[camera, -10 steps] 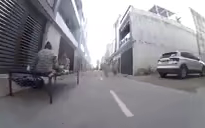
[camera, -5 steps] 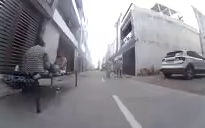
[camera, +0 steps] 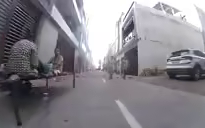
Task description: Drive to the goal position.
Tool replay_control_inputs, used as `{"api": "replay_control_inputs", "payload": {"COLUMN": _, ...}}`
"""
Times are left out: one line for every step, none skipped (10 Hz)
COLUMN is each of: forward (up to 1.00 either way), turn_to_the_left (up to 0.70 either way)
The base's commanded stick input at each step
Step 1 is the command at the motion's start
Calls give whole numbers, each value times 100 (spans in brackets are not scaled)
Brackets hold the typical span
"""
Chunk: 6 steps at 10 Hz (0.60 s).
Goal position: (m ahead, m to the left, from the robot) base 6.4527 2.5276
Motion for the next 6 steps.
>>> {"api": "replay_control_inputs", "payload": {"forward": 85, "turn_to_the_left": 0}}
{"api": "replay_control_inputs", "payload": {"forward": 85, "turn_to_the_left": 0}}
{"api": "replay_control_inputs", "payload": {"forward": 85, "turn_to_the_left": 0}}
{"api": "replay_control_inputs", "payload": {"forward": 85, "turn_to_the_left": 0}}
{"api": "replay_control_inputs", "payload": {"forward": 85, "turn_to_the_left": 0}}
{"api": "replay_control_inputs", "payload": {"forward": 85, "turn_to_the_left": 0}}
